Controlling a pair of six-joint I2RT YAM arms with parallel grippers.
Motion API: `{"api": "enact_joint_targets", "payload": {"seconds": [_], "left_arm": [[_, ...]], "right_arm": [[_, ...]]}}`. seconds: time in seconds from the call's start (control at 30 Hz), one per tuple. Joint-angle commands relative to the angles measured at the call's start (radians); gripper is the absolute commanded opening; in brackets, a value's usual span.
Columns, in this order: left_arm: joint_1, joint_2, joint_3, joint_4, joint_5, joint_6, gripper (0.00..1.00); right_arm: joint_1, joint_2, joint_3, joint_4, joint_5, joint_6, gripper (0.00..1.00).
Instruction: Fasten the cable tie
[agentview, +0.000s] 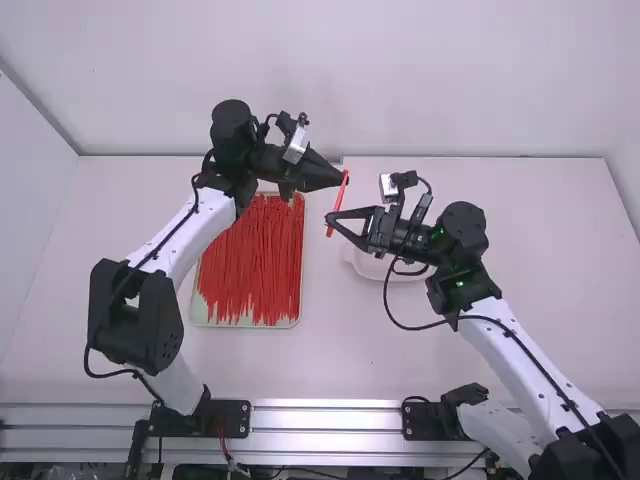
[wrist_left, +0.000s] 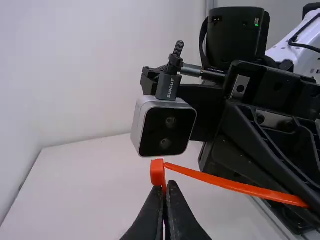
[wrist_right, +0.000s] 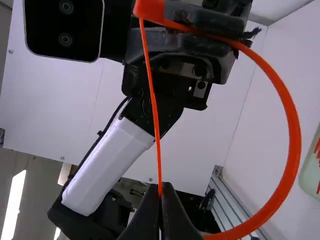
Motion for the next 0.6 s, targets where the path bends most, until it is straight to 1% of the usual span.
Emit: {"api": "enact_joint_targets", "payload": {"seconds": [0.0,0.17,0.33,0.57], "left_arm": [[-0.008,-0.009,-0.005,0.004,0.01,-0.004,0.02],[-0.016,-0.009,-0.005,0.008,0.01,0.004,0.02],[-0.016,-0.009,-0.005,0.055,0.01,0.003,0.02],[-0.016,-0.009,-0.005,0.056,0.01,0.003,0.02]], "right_arm": [[-0.003,-0.005,0.024,0.006,0.008,0.0,0.0],[-0.002,-0.005,0.024,0.006,0.021,0.0,0.0],[-0.002,-0.005,0.024,-0.014,0.021,-0.001,0.0],[-0.002,-0.005,0.024,-0.01,0.018,0.0,0.0]]}}
